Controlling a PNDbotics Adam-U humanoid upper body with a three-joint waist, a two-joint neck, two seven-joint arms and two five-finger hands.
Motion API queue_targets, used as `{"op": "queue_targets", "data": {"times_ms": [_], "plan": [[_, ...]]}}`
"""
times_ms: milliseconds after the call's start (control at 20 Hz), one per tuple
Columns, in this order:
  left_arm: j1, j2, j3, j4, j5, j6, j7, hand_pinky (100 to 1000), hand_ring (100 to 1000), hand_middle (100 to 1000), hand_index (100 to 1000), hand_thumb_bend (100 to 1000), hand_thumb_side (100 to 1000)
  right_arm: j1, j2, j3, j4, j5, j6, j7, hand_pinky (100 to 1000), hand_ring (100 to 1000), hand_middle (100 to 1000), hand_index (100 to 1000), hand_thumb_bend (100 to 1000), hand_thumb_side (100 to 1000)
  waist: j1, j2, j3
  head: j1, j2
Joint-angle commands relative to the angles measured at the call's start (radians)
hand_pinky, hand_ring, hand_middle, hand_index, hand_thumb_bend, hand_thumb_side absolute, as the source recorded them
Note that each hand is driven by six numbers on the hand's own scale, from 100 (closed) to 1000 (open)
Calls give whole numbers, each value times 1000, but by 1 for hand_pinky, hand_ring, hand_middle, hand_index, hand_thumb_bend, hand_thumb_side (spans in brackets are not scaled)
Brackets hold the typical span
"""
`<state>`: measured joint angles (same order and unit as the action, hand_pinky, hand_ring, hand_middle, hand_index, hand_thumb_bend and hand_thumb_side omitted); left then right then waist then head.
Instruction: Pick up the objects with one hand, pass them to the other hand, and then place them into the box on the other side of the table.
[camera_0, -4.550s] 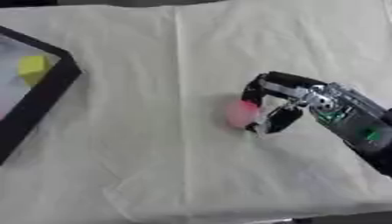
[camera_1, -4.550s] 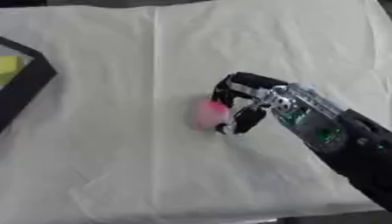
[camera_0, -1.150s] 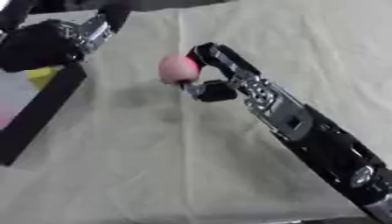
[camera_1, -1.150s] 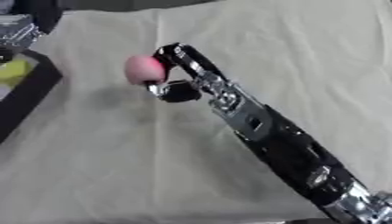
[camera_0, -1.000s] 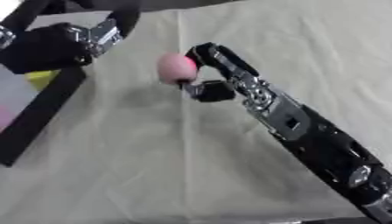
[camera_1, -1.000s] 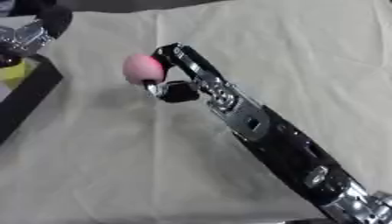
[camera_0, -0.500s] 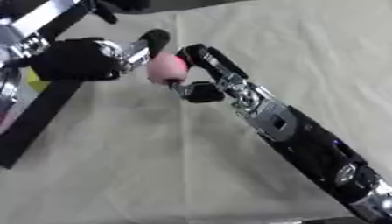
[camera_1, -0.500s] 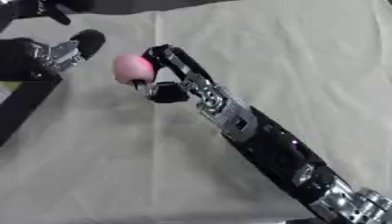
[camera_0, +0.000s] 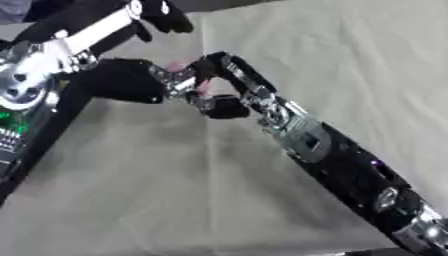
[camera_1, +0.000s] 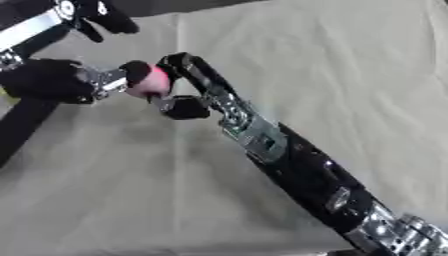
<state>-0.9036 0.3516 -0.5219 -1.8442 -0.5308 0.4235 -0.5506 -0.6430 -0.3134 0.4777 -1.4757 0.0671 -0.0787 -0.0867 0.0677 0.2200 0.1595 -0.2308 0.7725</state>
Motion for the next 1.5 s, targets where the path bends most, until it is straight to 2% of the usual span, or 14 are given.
{"op": "queue_targets", "data": {"times_ms": [50, 200, 450, 800, 1050, 1500], "plan": [[-24, -7, -2, 18, -55, -13, -22, 777, 805, 745, 805, 407, 541, -20, 2, -13, -11, 4, -15, -7, 726, 461, 439, 567, 153, 100, 13, -39, 2, -2, -2], [-23, -22, -1, 50, -106, -15, -21, 778, 805, 747, 805, 393, 486, -12, 7, -25, -12, 12, -27, -14, 726, 462, 439, 567, 151, 100, 16, -39, 4, -4, -2], [-27, -42, -5, 100, -187, -42, -28, 788, 808, 760, 813, 442, 404, 3, 15, -42, -5, 24, -58, -14, 726, 462, 440, 568, 144, 100, 19, -39, 6, -3, -2], [-42, -66, -17, 163, -274, -96, -72, 804, 816, 778, 826, 501, 387, 13, 15, -49, 2, 39, -95, -8, 726, 463, 441, 568, 142, 100, 24, -40, 16, -11, -2], [-47, -72, -20, 183, -304, -120, -79, 807, 816, 783, 829, 523, 324, 15, 14, -48, 7, 42, -104, -6, 727, 464, 442, 568, 141, 100, 26, -40, 18, -14, -2], [-58, -81, -28, 199, -362, -155, -89, 805, 809, 783, 822, 482, 204, 17, 11, -46, 4, 54, -119, 8, 727, 465, 443, 569, 137, 100, 29, -40, 23, -18, -2]]}}
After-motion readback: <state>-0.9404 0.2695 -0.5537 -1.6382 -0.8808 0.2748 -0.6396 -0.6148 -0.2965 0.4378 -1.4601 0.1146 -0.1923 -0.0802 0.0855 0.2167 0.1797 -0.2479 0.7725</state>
